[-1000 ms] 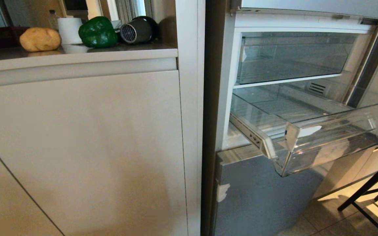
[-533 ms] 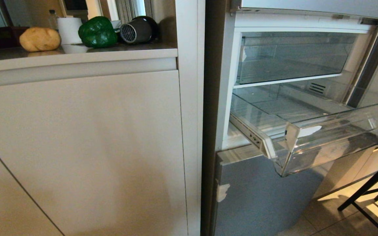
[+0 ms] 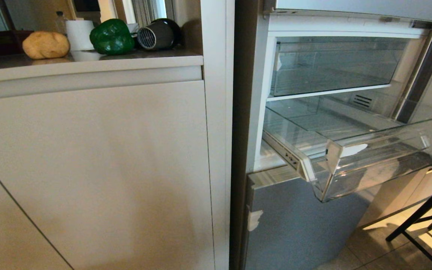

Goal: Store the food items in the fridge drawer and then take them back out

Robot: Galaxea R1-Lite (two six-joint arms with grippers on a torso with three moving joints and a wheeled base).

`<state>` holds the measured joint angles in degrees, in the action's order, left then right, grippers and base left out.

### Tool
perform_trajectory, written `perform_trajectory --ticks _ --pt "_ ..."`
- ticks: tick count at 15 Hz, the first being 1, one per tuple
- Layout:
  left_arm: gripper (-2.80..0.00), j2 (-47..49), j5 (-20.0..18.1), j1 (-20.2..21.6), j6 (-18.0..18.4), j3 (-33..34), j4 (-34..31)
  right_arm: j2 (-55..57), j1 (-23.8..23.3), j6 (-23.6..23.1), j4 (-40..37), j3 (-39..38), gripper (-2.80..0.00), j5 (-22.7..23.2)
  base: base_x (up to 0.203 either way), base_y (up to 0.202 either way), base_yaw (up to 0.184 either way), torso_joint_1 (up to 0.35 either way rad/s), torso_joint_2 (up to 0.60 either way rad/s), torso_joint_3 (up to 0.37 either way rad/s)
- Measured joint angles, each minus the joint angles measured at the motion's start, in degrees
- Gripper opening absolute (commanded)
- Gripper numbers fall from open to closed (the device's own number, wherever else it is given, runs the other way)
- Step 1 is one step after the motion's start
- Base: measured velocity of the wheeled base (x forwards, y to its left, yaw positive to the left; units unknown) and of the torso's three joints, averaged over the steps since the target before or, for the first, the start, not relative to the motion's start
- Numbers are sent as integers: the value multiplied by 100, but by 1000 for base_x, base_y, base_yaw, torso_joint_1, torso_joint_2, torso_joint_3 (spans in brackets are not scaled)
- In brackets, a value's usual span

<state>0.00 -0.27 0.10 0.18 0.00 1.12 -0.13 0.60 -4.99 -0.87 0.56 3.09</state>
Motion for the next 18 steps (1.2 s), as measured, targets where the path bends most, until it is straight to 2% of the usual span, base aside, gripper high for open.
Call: perform_trajectory --ticks 5,18 --pt "-280 0 0 0 0 0 -2 0 0 -11 28 -45 -280 -144 0 0 0 28 -99 -75" --pt "-280 0 0 0 0 0 0 2 -5 12 19 -46 -280 -146 0 0 0 176 -515 -342"
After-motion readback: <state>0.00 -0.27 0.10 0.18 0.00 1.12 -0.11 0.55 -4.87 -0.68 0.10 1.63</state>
